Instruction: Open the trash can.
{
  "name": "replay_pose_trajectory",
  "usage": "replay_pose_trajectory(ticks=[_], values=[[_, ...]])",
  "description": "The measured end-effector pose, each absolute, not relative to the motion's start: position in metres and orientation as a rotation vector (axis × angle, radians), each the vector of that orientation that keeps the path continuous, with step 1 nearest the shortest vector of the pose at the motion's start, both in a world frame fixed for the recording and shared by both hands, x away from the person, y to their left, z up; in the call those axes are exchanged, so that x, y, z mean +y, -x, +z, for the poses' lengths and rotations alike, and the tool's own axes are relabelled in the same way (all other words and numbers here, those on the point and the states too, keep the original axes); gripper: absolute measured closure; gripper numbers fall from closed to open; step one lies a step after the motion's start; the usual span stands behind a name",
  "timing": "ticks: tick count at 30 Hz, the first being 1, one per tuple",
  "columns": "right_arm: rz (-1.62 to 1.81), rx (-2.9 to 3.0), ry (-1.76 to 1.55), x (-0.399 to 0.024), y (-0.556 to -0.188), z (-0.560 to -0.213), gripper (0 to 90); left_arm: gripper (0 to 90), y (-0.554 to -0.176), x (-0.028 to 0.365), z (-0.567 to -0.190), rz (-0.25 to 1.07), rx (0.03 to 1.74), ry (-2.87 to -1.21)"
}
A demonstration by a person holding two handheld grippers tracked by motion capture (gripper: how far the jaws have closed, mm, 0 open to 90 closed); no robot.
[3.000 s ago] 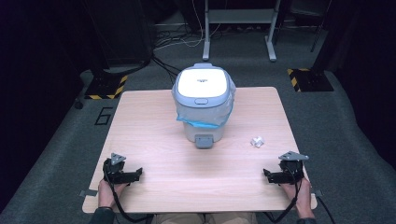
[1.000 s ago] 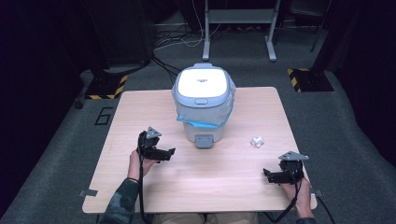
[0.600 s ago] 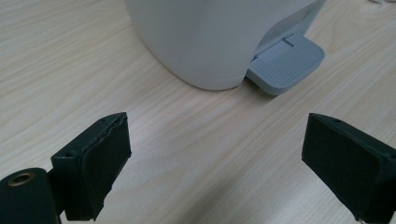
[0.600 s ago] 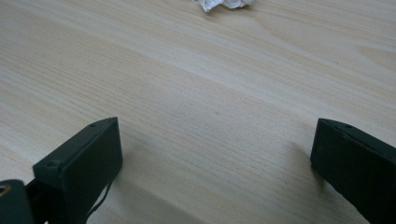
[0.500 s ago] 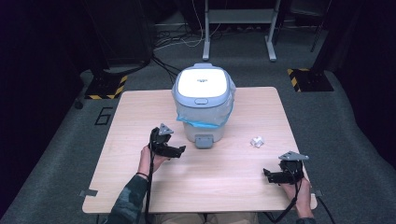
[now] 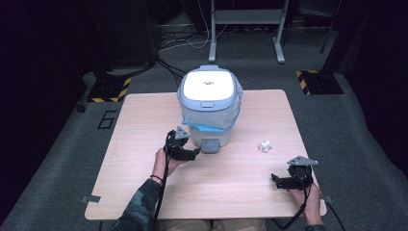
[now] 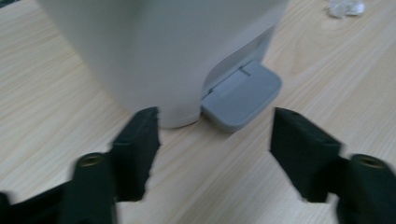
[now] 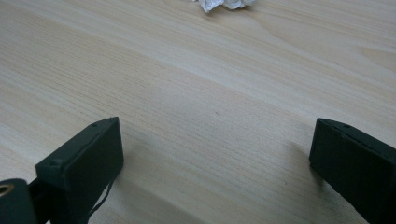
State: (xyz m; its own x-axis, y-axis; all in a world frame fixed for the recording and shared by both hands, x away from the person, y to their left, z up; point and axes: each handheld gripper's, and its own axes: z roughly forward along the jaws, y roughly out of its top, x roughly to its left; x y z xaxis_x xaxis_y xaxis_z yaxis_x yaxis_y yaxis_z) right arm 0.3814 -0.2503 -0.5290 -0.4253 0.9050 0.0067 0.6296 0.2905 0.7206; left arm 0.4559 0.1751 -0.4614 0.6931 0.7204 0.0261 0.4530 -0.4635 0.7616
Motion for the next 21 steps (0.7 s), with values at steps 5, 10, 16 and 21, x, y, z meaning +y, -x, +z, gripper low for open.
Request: replay_pose_trajectory(ticks=[5,10,16,21], values=[[0.920,2.161,-1.370,-0.251,-0.381,-0.529,2.3,67.6,-0.455,0.161,-0.467,0.456,0.843,-2.140],[0.924,2.160,-1.372,-0.251,-0.381,-0.529,2.6,89.1,-0.460,0.148,-0.476,0.443,0.823,-2.106],[0.925,2.159,-1.373,-0.251,-0.381,-0.529,2.8,90.0,-0.465,0.132,-0.484,0.475,0.781,-2.124],[0.925,2.158,-1.372,-0.251,-0.381,-0.529,2.9,89.9,-0.469,0.124,-0.494,0.512,0.791,-2.138]])
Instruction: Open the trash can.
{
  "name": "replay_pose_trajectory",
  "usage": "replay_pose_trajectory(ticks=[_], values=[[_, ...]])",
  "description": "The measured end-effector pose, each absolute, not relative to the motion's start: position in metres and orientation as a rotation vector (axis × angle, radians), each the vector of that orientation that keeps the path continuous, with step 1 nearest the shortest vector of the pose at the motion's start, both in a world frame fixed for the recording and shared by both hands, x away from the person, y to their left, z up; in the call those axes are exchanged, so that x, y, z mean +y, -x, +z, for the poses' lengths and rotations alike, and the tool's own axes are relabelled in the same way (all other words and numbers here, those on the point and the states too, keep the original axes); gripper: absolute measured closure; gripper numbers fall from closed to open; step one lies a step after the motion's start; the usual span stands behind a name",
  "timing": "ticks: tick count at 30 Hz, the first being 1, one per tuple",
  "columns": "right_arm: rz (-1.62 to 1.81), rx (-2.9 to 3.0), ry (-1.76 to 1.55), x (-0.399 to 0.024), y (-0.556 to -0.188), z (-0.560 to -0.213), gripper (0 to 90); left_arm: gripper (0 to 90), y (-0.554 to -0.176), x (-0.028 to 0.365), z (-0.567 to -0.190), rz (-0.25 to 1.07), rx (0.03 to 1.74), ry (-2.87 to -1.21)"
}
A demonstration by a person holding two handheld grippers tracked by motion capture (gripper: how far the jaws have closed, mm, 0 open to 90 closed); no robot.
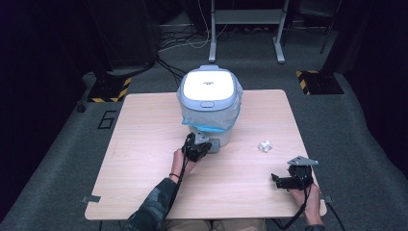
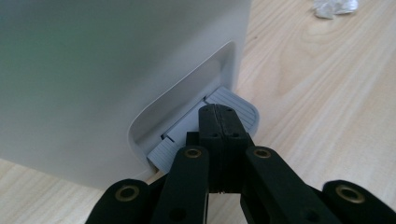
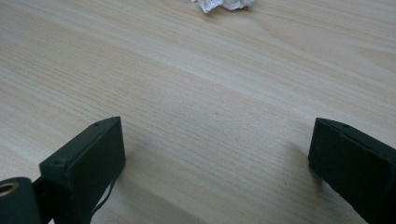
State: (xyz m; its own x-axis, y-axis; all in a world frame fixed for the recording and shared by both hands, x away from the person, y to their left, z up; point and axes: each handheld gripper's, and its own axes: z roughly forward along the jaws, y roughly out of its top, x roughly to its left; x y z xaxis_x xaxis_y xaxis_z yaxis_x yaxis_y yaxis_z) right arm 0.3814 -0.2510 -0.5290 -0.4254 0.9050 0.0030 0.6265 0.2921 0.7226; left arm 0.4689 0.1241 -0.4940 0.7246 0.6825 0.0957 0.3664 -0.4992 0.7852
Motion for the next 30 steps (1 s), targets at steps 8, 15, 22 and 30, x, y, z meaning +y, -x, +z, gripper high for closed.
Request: replay_pose_trajectory(ticks=[8,15,22,30], values=[[0.925,2.158,-1.372,-0.251,-0.381,-0.529,3.0,90.0,-0.471,0.124,-0.502,0.524,0.806,-2.113],[0.926,2.157,-1.372,-0.251,-0.381,-0.529,3.1,90.0,-0.470,0.124,-0.506,0.537,0.813,-2.091],[0.925,2.157,-1.373,-0.251,-0.381,-0.529,3.1,90.0,-0.467,0.121,-0.509,0.575,0.785,-2.095],[0.925,2.156,-1.373,-0.251,-0.381,-0.529,3.2,90.0,-0.466,0.121,-0.513,0.574,0.787,-2.089]])
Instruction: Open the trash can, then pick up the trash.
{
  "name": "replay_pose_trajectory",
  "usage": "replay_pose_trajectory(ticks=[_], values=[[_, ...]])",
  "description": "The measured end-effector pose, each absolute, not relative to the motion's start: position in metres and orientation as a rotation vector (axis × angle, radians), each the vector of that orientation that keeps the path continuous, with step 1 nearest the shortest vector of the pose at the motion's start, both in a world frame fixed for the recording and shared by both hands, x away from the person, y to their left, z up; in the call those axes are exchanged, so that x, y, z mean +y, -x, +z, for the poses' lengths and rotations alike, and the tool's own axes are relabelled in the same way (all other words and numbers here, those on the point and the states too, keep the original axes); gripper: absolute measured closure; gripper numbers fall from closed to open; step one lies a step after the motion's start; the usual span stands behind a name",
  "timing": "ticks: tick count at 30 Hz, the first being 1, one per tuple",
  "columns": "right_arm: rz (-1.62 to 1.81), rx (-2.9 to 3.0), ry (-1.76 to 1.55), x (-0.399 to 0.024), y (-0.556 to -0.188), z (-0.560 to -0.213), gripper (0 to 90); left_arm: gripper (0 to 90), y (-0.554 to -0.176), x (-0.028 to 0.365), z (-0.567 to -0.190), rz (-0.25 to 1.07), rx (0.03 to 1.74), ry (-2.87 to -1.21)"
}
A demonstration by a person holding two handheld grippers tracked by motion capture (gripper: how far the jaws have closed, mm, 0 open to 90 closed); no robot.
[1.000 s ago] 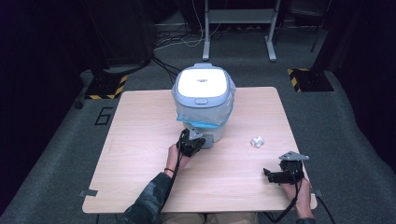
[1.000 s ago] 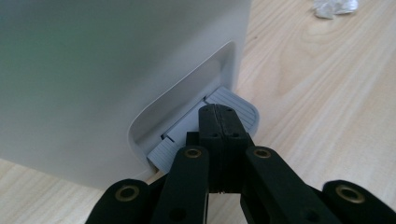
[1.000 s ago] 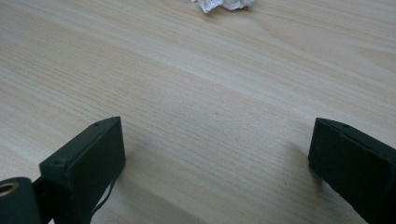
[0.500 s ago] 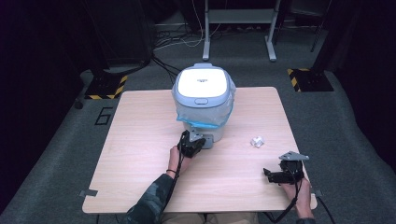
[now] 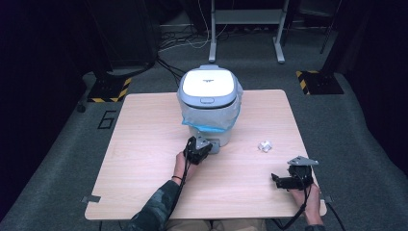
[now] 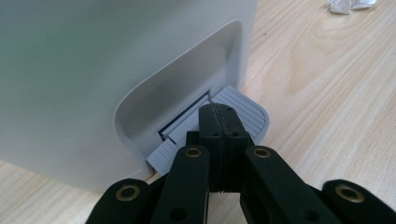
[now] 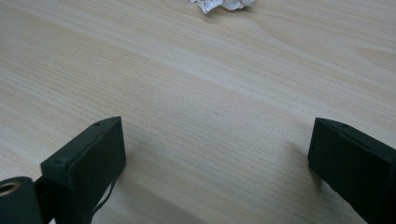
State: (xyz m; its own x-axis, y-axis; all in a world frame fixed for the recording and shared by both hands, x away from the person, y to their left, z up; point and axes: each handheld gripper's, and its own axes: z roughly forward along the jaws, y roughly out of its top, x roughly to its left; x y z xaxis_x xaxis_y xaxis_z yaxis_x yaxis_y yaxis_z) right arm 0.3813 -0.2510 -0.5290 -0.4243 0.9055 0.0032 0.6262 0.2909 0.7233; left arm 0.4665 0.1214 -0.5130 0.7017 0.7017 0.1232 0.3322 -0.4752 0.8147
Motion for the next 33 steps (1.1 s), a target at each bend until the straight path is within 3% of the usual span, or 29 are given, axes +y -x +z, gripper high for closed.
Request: replay_pose_trajectory(ticks=[12,33], values=[[0.926,2.154,-1.373,-0.251,-0.381,-0.529,3.4,90.0,-0.471,0.124,-0.524,0.512,0.827,-2.063],[0.926,2.156,-1.373,-0.251,-0.381,-0.529,3.5,90.0,-0.470,0.124,-0.525,0.524,0.818,-2.062]])
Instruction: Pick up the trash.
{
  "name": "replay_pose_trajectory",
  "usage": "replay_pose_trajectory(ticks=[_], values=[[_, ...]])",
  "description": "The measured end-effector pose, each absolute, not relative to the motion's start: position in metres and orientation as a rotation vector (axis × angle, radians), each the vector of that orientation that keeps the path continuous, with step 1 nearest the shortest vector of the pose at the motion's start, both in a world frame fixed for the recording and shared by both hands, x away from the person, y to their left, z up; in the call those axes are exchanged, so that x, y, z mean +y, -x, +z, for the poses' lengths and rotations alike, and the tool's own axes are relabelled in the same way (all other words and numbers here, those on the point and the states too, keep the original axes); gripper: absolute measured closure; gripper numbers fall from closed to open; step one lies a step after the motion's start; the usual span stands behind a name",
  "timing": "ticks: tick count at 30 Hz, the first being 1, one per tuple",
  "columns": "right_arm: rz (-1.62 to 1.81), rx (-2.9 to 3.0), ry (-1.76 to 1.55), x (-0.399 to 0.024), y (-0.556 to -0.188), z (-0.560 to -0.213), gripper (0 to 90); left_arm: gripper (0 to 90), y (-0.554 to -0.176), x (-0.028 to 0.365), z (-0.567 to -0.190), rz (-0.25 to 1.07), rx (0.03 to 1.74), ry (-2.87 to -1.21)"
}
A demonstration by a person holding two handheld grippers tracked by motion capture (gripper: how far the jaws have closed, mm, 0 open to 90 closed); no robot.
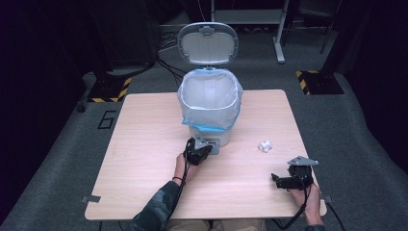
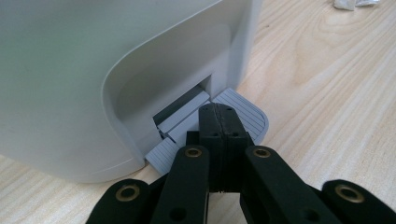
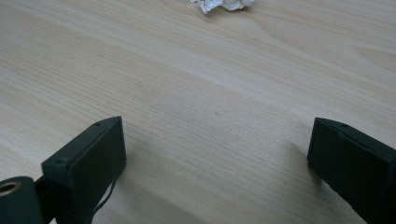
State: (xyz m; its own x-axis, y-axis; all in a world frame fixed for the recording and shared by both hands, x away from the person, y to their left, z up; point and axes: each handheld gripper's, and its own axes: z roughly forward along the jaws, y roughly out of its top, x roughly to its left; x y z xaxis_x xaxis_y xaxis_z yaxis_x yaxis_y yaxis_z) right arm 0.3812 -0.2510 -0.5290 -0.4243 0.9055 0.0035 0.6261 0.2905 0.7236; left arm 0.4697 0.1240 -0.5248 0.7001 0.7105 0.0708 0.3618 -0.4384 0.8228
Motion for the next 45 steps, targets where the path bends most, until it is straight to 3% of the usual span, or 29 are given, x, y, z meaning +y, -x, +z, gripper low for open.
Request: replay_pose_trajectory(ticks=[45], values=[[0.931,2.154,-1.394,-0.2530,-0.3831,-0.5271,2.3,90.0,-0.4706,0.1247,-0.5250,0.512,0.827,-2.051]])
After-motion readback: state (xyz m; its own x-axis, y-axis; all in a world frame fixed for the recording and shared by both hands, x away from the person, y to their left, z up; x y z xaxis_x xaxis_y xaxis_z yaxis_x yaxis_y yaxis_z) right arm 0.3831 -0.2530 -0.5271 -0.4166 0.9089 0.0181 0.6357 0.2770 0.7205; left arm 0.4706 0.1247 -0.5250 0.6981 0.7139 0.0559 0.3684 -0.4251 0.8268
